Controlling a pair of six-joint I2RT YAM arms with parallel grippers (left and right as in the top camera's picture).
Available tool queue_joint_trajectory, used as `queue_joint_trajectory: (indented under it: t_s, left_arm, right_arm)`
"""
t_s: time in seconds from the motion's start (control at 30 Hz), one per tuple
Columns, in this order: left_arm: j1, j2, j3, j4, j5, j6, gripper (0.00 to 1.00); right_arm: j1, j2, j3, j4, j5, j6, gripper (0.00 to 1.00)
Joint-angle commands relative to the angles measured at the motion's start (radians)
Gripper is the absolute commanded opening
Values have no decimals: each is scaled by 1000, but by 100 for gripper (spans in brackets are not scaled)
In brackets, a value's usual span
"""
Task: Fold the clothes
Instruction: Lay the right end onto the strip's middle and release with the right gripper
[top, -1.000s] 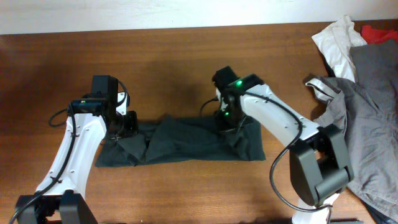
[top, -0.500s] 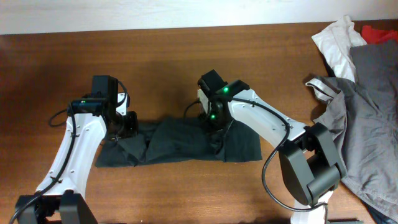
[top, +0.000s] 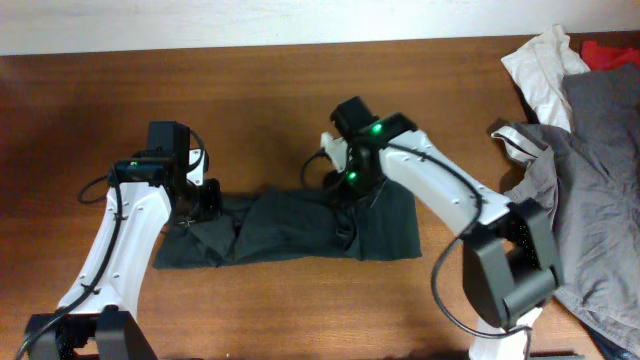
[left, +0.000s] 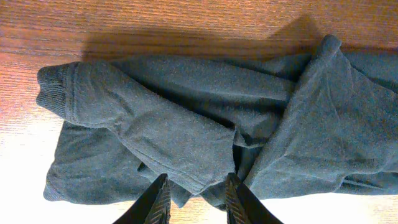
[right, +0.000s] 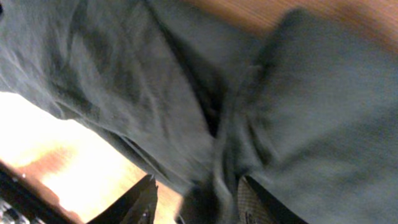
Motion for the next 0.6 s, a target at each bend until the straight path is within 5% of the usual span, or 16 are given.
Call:
queue_joint_trajectory:
  t_s: [0.0,0.57]
  left_arm:
    - [2,1,3,-6,11,-12,30]
    - [2,1,3,-13,11,-12,31]
  right_arm:
    - [-44,-109,56,-56,107,22,47]
    - [-54,-63,-228,92,127,128,40]
